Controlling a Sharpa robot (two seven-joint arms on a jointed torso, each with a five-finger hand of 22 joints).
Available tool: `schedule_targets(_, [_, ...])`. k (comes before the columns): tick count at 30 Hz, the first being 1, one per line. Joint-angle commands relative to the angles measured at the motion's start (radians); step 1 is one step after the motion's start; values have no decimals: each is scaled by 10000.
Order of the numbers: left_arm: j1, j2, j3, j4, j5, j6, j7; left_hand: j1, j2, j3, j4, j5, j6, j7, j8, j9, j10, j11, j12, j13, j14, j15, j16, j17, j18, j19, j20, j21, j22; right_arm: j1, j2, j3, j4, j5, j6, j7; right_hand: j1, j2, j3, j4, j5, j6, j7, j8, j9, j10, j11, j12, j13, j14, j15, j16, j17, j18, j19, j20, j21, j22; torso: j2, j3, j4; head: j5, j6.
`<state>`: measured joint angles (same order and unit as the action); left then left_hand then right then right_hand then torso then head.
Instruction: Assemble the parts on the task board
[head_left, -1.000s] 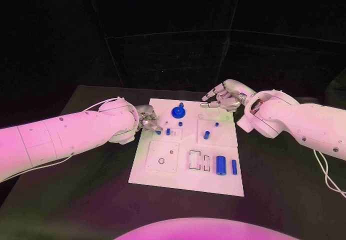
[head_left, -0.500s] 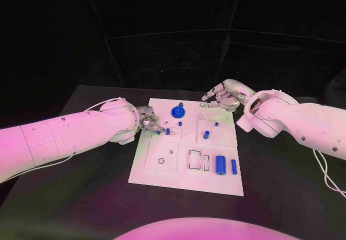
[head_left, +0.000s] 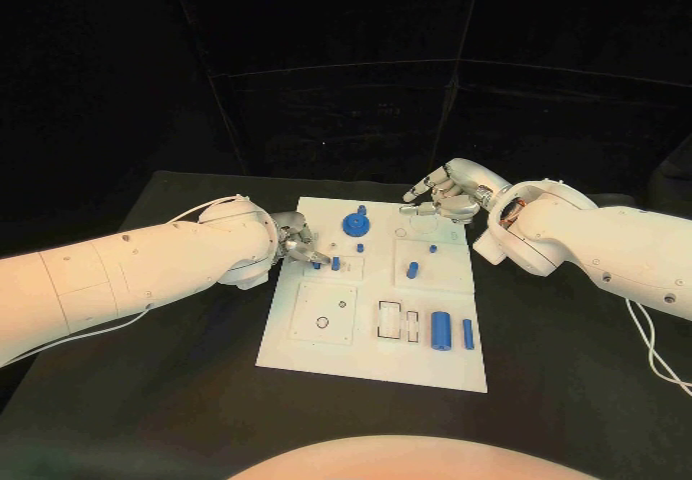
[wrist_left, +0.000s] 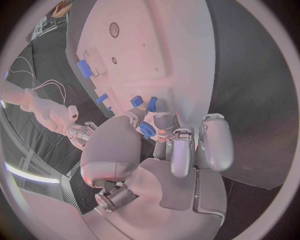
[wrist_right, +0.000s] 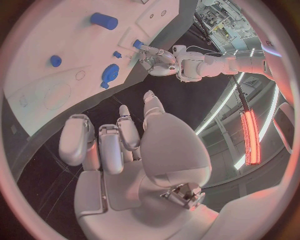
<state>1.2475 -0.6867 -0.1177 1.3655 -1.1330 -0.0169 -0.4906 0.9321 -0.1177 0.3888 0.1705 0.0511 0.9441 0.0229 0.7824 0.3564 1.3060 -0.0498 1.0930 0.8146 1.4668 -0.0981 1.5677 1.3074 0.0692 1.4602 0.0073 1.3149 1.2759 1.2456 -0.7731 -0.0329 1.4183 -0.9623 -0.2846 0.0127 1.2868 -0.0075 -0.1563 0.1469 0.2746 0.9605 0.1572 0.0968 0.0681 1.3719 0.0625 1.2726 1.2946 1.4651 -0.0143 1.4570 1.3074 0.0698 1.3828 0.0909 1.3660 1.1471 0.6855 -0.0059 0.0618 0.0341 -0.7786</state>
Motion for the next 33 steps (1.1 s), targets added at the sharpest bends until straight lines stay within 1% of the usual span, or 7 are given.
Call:
schedule_targets(1, [-6, -87, -4, 24, 346, -499, 110, -225, -99, -390, 207, 24, 1, -3, -64, -22, -111, 44, -70, -182, 1040, -48, 31, 2634, 24, 78, 3, -45, -99, 19, -2, 6, 1, -12, 28, 62, -21, 60, -55, 18, 60, 2, -84, 43, 12, -60, 0, -50, -14, 582, -6, -52, 445, 137, -25, -2, -44, -6, 0, -5, 8, -19, 15])
schedule_targets(6, [20, -212, 4, 54, 1233, -1384, 677, -67, -154, -1343, 776, 58, -866, 323, -455, -235, -1579, 339, -1704, -2364, 922, 158, -226, 2166, 195, -273, 132, -848, -932, 19, -1, 6, -8, -12, 26, 61, -21, 60, -55, 18, 60, 2, -84, 43, 12, -60, 0, -50, -14, 582, -6, -52, 445, 137, -25, -2, -44, -6, -4, -2, 12, -37, 15])
schedule_targets(20, [83, -368, 15, 6, 2679, -2290, 2482, 1279, 279, -2820, 1162, 163, -2093, 1034, -1038, -925, -3197, 992, -2626, -3277, 53, 713, -2181, -671, 868, -1651, 677, -4298, -4289, 18, 2, 6, -36, -12, 25, 64, -38, 70, -71, 32, 68, -1, -84, 44, 11, -65, 0, -56, -21, 583, -6, -54, 445, 137, -24, -2, -45, -7, -3, 0, 8, -76, 16])
schedule_targets(22, [93, -271, 13, -87, 2783, -2335, 3184, 2037, 439, -2708, 926, 169, -2295, 1194, -1155, -1103, -3673, 1146, -2930, -3568, -752, 854, -3645, -2493, 1116, -2431, 807, -5963, -5795, 18, 1, 6, -38, -12, 14, 62, -38, 70, -71, 32, 68, -1, -84, 44, 11, -65, 0, -56, -21, 583, -6, -54, 445, 137, -24, -2, -45, -7, -3, 4, 6, -82, 28])
schedule_targets(25, [99, -52, 8, -269, 2481, -2457, 4195, 3512, 647, -2168, 191, 125, -2543, 1389, -1385, -1381, -4593, 1409, -3573, -4078, -2428, 1119, -6205, -5408, 1122, -3053, 989, -6835, -6324, 18, 11, 6, -43, -12, -5, 65, -42, 75, -81, 37, 75, -3, -83, 44, 11, -67, 0, -59, -25, 582, -5, -57, 440, 139, -28, -2, -51, -17, 2, -2, 1, -132, 67])
schedule_targets(30, [98, 391, 2, -661, 974, -2611, 5300, 4924, 181, -1521, -854, 65, -2224, 1394, -2147, -1972, -5015, 1501, -4435, -4933, -3575, 1236, -7658, -6580, 1144, -3713, 1162, -7909, -7042, 18, 25, 5, -53, -12, -26, 66, -9, 97, -92, 24, 137, -10, -84, 46, 10, -69, -1, -60, -28, 582, -7, -62, 437, 139, -26, -3, -54, -18, 6, -12, -7, -200, 98])
schedule_targets(33, [96, 690, -2, -925, -10, -2607, 5688, 5237, -36, -1242, -1279, 23, -1661, 1300, -2805, -2401, -4785, 1458, -5050, -5598, -3013, 1126, -7803, -6914, 1157, -3203, 1063, -7980, -7231, 18, 35, 5, -55, -12, -40, 61, 45, 129, -130, 5, 313, -15, -86, 55, 9, -71, -4, -56, -32, 583, -9, -69, 435, 140, -24, -6, -63, -27, 16, 1, -31, -189, 126])
